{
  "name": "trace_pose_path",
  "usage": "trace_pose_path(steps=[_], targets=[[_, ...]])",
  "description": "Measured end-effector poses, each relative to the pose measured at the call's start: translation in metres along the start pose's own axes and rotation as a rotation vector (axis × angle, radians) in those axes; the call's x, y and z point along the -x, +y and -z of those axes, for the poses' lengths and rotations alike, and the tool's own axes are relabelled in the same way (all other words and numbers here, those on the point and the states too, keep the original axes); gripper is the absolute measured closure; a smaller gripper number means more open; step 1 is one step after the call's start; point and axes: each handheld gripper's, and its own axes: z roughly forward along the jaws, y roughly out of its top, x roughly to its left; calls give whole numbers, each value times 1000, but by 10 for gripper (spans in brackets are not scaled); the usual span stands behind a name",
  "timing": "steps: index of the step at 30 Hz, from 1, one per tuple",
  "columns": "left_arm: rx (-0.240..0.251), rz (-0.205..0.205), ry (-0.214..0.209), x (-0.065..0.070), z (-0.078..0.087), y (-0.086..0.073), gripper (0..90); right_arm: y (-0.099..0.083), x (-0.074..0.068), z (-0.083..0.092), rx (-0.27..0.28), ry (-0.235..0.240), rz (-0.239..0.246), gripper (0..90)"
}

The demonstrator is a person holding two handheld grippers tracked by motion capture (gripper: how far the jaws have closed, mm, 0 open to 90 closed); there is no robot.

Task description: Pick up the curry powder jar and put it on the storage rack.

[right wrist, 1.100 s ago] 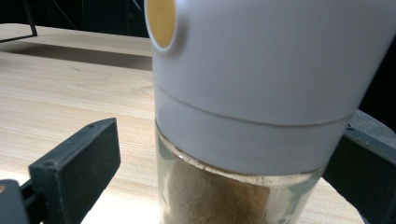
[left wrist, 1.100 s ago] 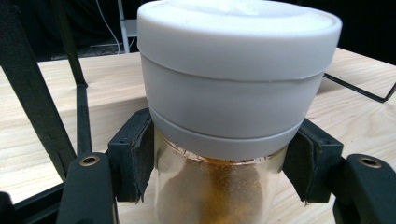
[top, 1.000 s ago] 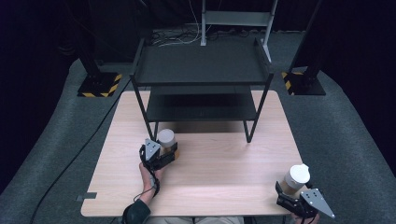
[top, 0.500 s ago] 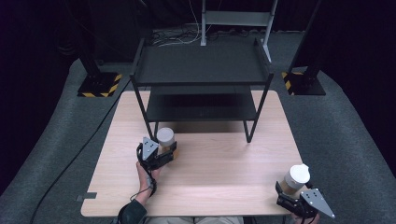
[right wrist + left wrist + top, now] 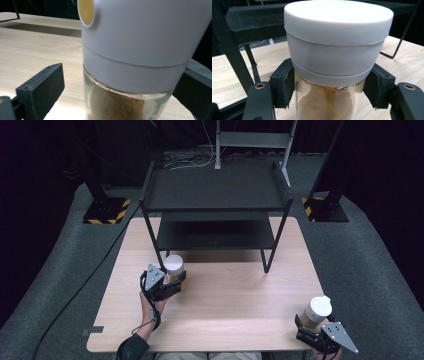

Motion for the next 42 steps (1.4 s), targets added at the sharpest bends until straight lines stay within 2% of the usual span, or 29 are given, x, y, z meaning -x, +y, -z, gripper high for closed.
trace_pose_path(steps=[9,20,31,35,42], targets=[[4,20,-21,-5,3,5,332,0,0,0,0,1,-2,0],[17,-5,-35,-9,13,18,333,0,1,0,0,2,0,0],[28,-6,-64,-14,16,30,333,0,0,0,-2,2,0,0],[28,-30,-64,-13,18,36,333,0,1,0,0,3,0,0],[34,-42,-69,-16,22,43,333,0,0,0,0,1,0,0]])
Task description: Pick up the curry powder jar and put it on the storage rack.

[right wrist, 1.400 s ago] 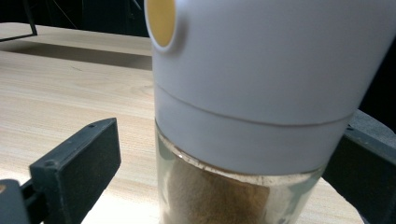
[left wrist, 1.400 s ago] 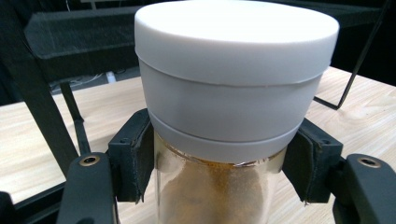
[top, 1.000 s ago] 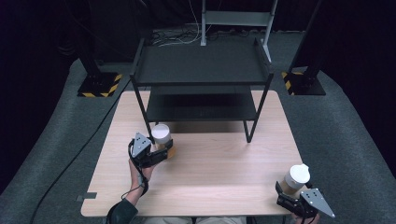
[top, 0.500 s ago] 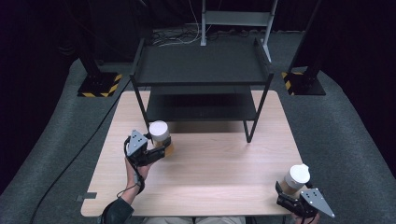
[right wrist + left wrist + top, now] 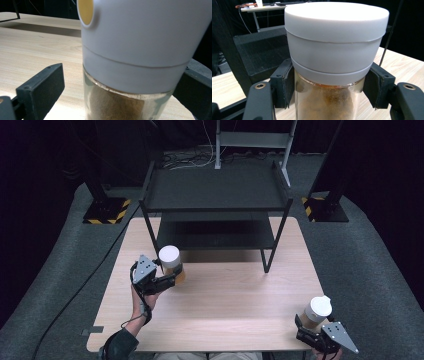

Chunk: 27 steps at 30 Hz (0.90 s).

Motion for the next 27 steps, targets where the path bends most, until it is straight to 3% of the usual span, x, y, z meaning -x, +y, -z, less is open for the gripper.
trace_pose_path(steps=[27], targets=[[37,-9,-25,-12,5,31,334,0,0,0,-2,3,-1,0]])
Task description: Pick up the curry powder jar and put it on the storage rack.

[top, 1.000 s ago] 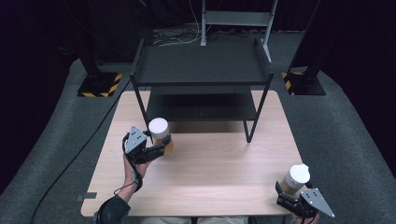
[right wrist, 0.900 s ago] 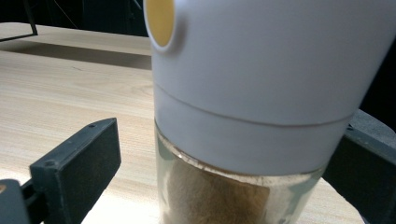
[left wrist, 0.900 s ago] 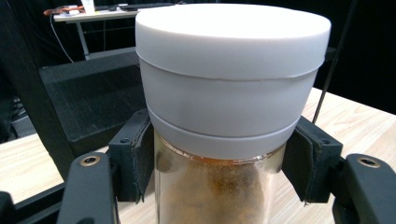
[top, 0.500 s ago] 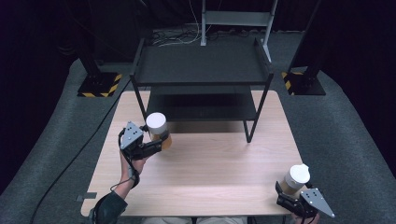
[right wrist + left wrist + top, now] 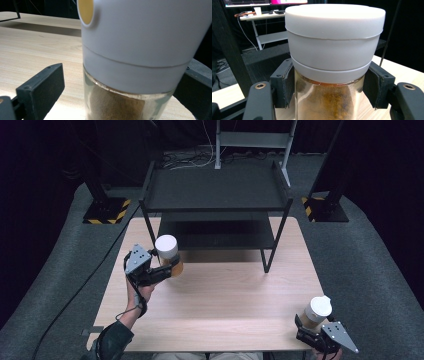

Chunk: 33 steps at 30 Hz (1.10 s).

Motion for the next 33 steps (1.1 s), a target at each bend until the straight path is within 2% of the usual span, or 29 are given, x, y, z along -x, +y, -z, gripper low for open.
trace_pose_path(steps=[15,20,33], targets=[[14,-3,-19,-7,1,20,335,1,0,0,-3,2,0,0],[23,9,-31,-11,2,26,335,1,1,0,-5,4,-1,0],[42,-14,-46,-15,6,46,336,2,0,-1,-9,2,-1,0]])
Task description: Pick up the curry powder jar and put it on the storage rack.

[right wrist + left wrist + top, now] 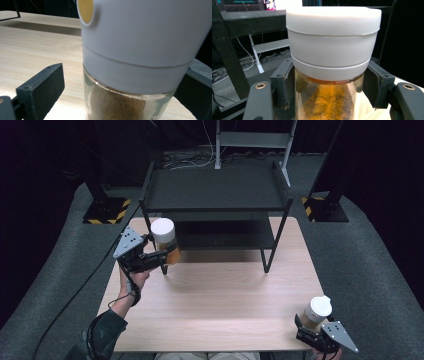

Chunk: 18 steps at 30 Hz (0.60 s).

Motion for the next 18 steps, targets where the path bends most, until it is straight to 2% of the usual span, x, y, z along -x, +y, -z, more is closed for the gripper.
trace_pose_path(steps=[5,18], targets=[[0,-10,-8,-1,0,6,336,0,0,0,-1,-1,-2,0],[11,-4,-15,-4,1,14,337,1,0,0,-3,-1,-2,0]])
